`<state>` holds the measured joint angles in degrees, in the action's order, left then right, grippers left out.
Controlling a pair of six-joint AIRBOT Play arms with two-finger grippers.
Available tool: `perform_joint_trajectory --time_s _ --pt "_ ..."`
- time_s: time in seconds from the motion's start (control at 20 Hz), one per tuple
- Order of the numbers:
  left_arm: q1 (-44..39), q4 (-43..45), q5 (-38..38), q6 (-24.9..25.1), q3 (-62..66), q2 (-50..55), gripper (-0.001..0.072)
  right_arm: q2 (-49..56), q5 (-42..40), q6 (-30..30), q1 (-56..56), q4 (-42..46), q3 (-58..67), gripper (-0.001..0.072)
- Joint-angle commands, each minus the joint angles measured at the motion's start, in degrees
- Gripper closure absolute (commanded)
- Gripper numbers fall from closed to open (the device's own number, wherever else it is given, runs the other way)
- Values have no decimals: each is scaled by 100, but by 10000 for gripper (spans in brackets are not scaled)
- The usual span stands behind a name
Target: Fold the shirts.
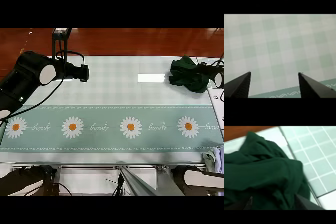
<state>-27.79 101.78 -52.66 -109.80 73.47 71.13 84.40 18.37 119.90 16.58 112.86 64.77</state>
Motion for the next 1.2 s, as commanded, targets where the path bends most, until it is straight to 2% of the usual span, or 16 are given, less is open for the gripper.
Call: perform_joint_trajectory --time_s 0.0,0.25,0.3,0.4,0.55,0.65,0.75,0.9,1.15 --pt "-2 0 20 0 -2 4 -13 387 -197 610 369 15 4 145" --pt "-9 0 17 0 -2 2 -13 940 -457 612 203 -28 4 145" --pt "-9 0 17 0 -2 2 -13 1045 -538 610 127 -26 4 187" --pt "-9 0 22 2 -2 2 -13 1128 -649 610 -42 -24 4 672" --pt "-9 4 20 50 4 0 -13 925 -946 603 -234 -22 146 689" --pt "-9 2 13 284 79 -20 -13 452 -1019 468 -354 -17 354 689" --pt "-9 2 -68 284 400 -22 -13 -221 -1147 234 -476 -17 555 689" --pt "-39 2 -573 286 1360 -28 -13 -1469 -1154 -107 -785 -17 883 690" --pt "-168 0 -1279 787 3132 -402 -13 -3477 -1154 -216 -1513 -17 1027 690"
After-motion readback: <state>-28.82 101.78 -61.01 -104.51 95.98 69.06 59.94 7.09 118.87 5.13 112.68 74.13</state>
